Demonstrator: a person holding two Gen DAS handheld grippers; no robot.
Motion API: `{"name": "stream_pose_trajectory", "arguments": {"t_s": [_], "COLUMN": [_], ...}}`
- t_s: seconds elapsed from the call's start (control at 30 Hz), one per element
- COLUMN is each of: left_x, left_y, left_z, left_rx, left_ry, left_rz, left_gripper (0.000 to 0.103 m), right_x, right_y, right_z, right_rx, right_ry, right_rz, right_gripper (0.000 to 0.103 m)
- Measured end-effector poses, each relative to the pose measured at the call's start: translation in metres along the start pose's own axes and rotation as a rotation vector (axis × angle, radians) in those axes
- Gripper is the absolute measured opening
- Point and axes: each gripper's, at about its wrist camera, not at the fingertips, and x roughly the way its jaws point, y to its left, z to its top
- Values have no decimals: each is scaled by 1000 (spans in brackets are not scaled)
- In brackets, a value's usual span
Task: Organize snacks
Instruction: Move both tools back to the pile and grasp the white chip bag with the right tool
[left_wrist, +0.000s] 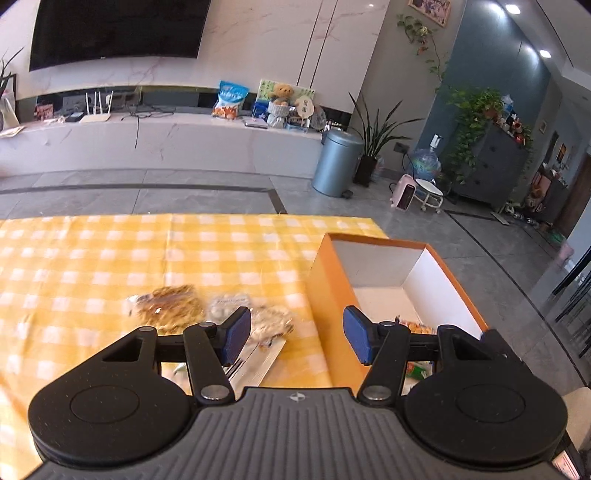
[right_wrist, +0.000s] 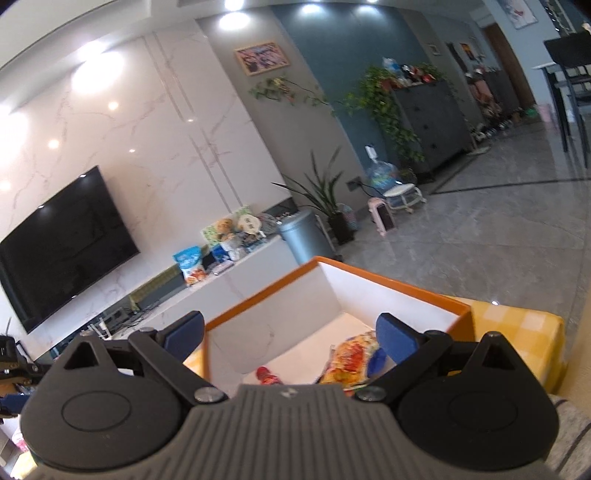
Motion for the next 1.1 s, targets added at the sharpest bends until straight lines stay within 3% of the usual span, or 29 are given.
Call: {"name": "stream_pose_trajectory", "arguments": {"t_s": [0.3, 0.6, 0.7, 0.83, 1.1], "left_x": [-30, -32, -25, -15, 8], "left_y": [44, 114, 134, 147, 181], "left_z": [-15, -45, -50, -56, -66], "left_rx": [-45, -184, -221, -207, -291], "left_ry": [12, 60, 75, 78, 130], "left_rz": [55, 20, 53, 167, 146], "left_gripper": [68, 68, 68, 68, 67], "right_x": [-31, -40, -37, -26, 34], "right_y": [48, 96, 112, 119, 141], "right_z": [-14, -39, -55, -86, -119], "right_rx": [-164, -296, -393, -483, -539], "right_ry": [-104, -37, 7, 53, 279], "right_rz": [182, 266, 310, 438, 380], "right_gripper": [99, 99, 99, 99, 95]}}
